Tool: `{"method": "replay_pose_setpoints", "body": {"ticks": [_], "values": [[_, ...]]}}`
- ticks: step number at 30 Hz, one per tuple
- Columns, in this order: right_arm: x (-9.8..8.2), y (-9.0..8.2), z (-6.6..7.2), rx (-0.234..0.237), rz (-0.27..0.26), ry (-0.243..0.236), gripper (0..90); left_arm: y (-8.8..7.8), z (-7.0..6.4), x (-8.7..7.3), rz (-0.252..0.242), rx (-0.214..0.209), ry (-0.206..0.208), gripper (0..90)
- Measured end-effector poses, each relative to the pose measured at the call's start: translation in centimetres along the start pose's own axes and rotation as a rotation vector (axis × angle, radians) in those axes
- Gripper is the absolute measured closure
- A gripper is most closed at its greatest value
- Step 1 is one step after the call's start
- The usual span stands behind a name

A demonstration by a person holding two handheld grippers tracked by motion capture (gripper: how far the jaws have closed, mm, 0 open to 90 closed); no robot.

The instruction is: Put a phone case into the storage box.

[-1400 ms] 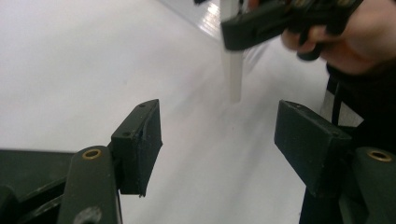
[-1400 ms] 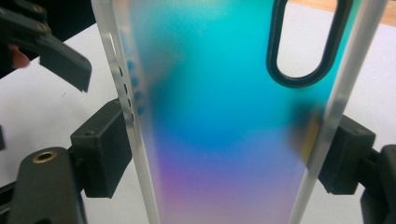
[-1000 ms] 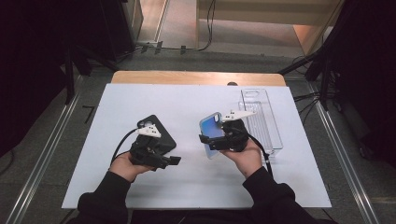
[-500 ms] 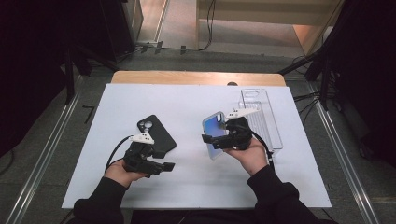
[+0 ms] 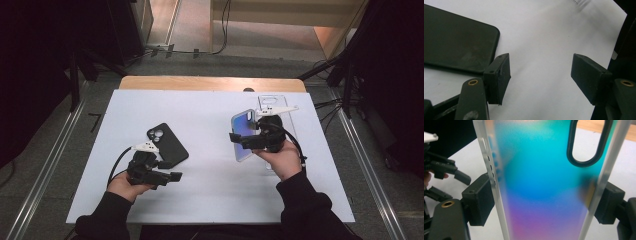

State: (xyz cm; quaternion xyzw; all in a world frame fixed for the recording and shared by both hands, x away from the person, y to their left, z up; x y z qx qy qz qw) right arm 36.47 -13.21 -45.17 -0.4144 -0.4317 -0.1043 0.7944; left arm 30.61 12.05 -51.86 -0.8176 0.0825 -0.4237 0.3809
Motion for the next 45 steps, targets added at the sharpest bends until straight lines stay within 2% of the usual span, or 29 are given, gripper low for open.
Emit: {"method": "replay_pose_setpoints", "body": {"ticks": [8,14,18,23,32,37,41,45], "values": [[1.2,-2.0,-2.3,-0.050,-0.042,0.043,16.3,-0.3,0.1,-0.2,-0.005,0.007,-0.019,32.0],[1.9,-3.4,-4.4,-0.114,-0.084,0.090,16.3,-0.6,0.2,-0.5,-0.005,0.012,-0.027,32.0],[2.1,-3.9,-5.7,-0.160,-0.094,0.100,16.3,-0.7,0.3,-0.7,-0.008,0.016,-0.037,32.1],[2.1,-4.2,-7.1,-0.215,-0.093,0.116,16.3,-0.9,0.3,-0.9,-0.013,0.019,-0.045,32.1],[2.5,-4.3,-9.9,-0.304,-0.131,0.147,16.3,-1.3,0.4,-1.0,-0.028,0.027,-0.054,32.1],[3.2,-4.1,-11.2,-0.335,-0.159,0.155,16.3,-1.3,0.5,-0.9,-0.035,0.026,-0.059,32.1],[3.4,-3.7,-12.3,-0.353,-0.138,0.173,16.3,-1.3,0.7,-1.0,-0.037,0.028,-0.069,32.1],[4.0,-3.6,-13.3,-0.374,-0.143,0.184,16.3,-1.2,0.9,-1.1,-0.035,0.029,-0.072,32.1]]}}
Point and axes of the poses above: each handheld gripper's, and its own axes: y roughly forward along the jaws, x roughly out of its top, z roughly to its left, the point moved 9 cm from there along y, roughly forward along the jaws, and after that the axes turned 1 degree about y, right-handed, at the moved point
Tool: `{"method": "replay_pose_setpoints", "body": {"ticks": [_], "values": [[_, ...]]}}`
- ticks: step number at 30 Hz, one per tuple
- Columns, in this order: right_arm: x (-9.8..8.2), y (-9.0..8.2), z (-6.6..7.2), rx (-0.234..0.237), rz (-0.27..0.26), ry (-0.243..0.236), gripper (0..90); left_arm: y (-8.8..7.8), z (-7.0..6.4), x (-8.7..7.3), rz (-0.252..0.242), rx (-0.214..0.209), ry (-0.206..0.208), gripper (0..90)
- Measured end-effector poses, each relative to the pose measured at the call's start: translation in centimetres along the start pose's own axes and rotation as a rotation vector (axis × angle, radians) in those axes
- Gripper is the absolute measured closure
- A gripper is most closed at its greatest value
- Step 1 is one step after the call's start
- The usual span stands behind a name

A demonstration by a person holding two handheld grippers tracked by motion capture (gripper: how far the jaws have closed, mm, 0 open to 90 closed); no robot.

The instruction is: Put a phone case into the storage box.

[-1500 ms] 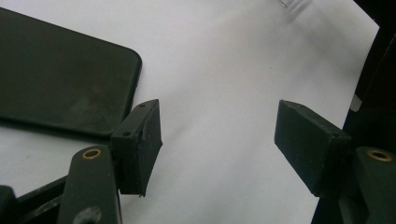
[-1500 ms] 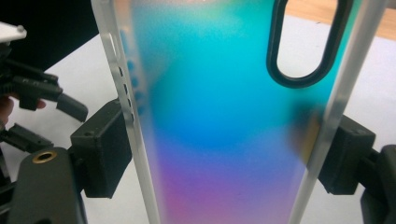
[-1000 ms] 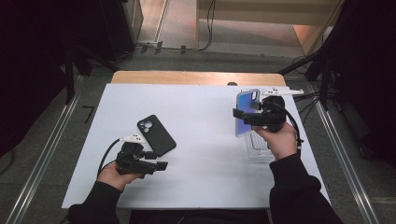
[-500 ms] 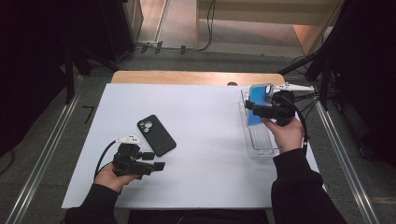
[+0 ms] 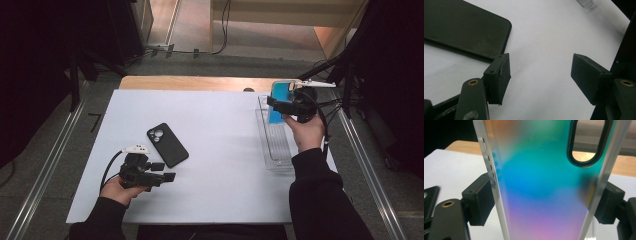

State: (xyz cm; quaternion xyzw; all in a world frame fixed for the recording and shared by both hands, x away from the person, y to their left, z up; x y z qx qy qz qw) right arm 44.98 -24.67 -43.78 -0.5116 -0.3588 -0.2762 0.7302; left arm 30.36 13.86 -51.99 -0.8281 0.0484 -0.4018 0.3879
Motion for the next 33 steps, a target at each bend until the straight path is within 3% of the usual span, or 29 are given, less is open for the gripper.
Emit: {"method": "replay_pose_setpoints", "body": {"ticks": [5,21,30,33], "values": [[1.1,1.0,-0.8,0.006,0.007,0.040,16.3,0.0,0.0,0.0,0.002,0.004,-0.001,32.1],[3.8,4.9,-2.6,-0.052,-0.009,0.052,16.3,0.0,0.2,0.0,0.005,0.000,0.000,32.1],[2.6,7.8,-3.5,-0.081,0.046,0.048,16.2,0.1,0.1,0.0,0.005,-0.009,0.000,32.3],[2.2,8.3,-3.9,-0.114,0.057,0.046,16.1,0.2,0.1,0.0,0.007,-0.009,-0.001,32.3]]}}
Point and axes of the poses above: each handheld gripper's, and its own axes: y roughly forward along the jaws, x roughly out of its top, z roughly to its left, the point moved 9 cm from there along y, roughly forward along the jaws, and after that the axes turned 1 degree about y, right-handed, at the moved point
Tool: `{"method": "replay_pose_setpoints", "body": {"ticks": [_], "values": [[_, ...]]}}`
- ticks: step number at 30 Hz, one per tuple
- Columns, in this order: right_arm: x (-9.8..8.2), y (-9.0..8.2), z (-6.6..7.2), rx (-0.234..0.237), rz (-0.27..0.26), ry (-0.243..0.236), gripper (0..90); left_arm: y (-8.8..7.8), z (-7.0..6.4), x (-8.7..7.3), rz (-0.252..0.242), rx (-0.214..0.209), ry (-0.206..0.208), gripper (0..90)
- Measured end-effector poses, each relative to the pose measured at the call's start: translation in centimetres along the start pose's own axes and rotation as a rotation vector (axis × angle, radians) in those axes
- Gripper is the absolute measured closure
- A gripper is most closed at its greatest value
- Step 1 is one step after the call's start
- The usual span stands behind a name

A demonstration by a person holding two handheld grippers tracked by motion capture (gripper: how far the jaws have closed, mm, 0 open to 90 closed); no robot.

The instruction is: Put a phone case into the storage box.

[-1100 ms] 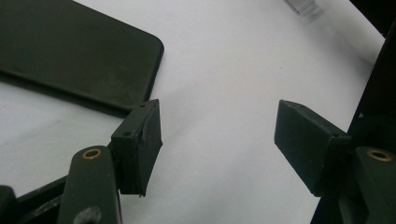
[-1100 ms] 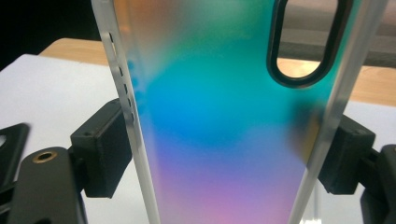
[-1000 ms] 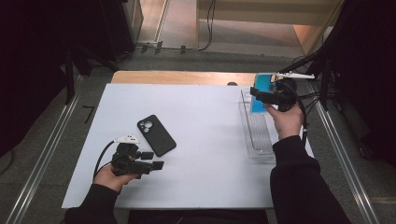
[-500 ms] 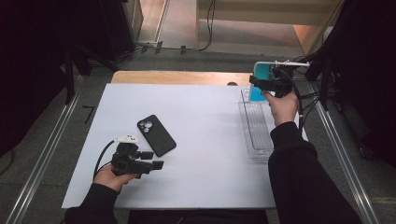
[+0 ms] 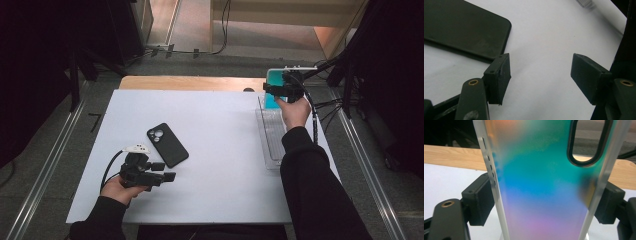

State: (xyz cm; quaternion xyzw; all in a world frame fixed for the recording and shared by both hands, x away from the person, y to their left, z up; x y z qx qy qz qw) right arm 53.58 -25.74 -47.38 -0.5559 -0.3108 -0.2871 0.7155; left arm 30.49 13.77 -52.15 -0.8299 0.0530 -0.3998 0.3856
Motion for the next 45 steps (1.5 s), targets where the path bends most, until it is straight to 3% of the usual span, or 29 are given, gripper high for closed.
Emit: {"method": "replay_pose_setpoints", "body": {"ticks": [12,18,22,26,31,37,42,45], "values": [[-2.6,2.8,-0.4,-0.013,0.067,0.011,15.3,0.0,0.1,0.0,0.001,0.003,-0.003,32.3],[-2.4,3.0,-0.4,-0.030,0.051,-0.008,15.3,0.0,0.3,0.0,0.000,0.004,-0.006,32.3],[-2.3,3.1,-0.3,-0.003,0.048,0.011,14.0,0.1,0.3,0.0,0.005,0.002,-0.002,32.3],[-2.3,3.4,-0.7,-0.041,0.053,-0.008,10.7,0.1,0.3,0.0,0.004,0.001,-0.003,32.3],[-2.2,3.5,-1.1,-0.046,0.056,0.000,7.5,0.1,0.2,0.0,0.003,-0.001,-0.004,32.3],[-2.2,3.6,-1.2,-0.025,0.074,0.002,2.8,0.1,0.2,0.0,0.005,-0.001,-0.005,32.3],[-2.3,3.3,-0.7,0.047,0.095,0.016,0.0,0.1,0.3,0.0,0.007,-0.001,-0.005,32.3],[-2.3,3.1,-0.6,0.047,0.104,-0.003,0.0,0.1,0.3,0.0,0.005,-0.001,-0.005,32.3]]}}
Point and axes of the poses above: each handheld gripper's, and its own axes: y roughly forward along the jaws, x roughly out of its top, z roughly to its left, the point moved 9 cm from there along y, roughly forward along the jaws, and after that the axes turned 1 degree about y, right-handed, at the moved point
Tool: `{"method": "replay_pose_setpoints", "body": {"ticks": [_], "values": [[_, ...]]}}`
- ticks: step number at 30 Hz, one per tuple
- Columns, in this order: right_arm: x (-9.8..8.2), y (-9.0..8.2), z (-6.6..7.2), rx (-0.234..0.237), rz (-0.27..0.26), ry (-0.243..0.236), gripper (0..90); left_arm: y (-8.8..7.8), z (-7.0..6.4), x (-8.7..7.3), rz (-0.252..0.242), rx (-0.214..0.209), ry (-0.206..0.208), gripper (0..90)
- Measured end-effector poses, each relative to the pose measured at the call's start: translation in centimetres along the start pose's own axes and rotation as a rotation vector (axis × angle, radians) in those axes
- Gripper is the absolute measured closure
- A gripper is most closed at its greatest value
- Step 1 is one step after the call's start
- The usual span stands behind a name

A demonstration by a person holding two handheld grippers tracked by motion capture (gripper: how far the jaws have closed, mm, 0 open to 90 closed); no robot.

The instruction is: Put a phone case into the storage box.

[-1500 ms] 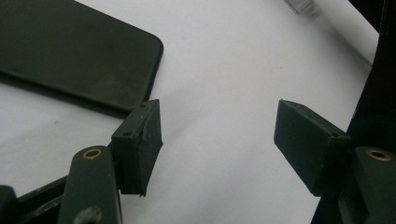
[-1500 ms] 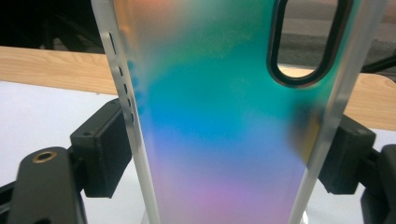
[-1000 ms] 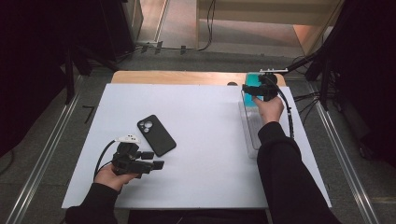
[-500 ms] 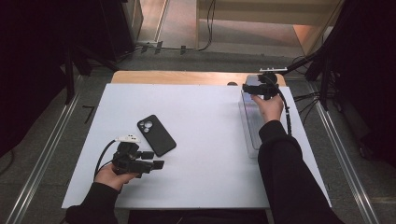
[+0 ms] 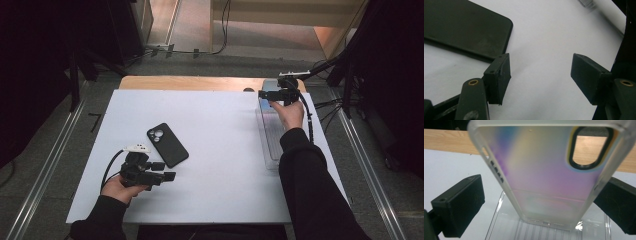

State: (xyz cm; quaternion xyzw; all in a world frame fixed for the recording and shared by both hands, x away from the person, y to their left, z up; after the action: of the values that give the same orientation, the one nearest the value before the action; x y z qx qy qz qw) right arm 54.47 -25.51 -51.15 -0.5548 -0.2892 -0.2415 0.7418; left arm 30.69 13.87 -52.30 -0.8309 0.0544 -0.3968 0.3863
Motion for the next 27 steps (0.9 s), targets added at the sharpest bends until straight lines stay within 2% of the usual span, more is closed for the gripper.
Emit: {"method": "replay_pose_setpoints", "body": {"ticks": [5,9,14,17,21,27], "values": [[0.0,-0.4,0.3,0.009,-0.001,-0.028,0.0,0.0,0.0,0.0,0.000,0.001,-0.001,32.3],[0.1,-0.7,0.1,-0.017,0.010,-0.055,0.0,0.0,0.0,0.0,-0.002,0.003,-0.002,32.3],[0.0,-1.7,-0.4,-0.016,0.027,-0.045,0.0,-0.1,0.2,0.1,-0.010,0.008,-0.006,32.3],[-0.1,-2.5,-0.3,-0.009,0.046,-0.042,0.0,-0.1,0.2,0.1,-0.008,0.009,-0.007,32.3],[0.1,-4.2,0.0,-0.016,0.035,-0.062,0.0,-0.1,0.2,0.2,-0.012,0.009,-0.011,32.3],[-0.7,-6.3,0.9,0.018,0.054,-0.049,0.0,-0.2,0.2,0.3,-0.016,0.011,-0.011,32.3]]}}
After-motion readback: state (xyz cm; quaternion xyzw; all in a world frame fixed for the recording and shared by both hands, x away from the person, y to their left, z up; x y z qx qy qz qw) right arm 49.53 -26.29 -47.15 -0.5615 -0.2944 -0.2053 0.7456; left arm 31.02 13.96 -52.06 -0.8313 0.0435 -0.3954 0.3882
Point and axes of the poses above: each handheld gripper's, and its own axes: y roughly forward along the jaws, x roughly out of its top, z roughly to its left, the point moved 9 cm from there along y, roughly forward along the jaws, and after that the axes turned 1 degree about y, right-handed, at the moved point
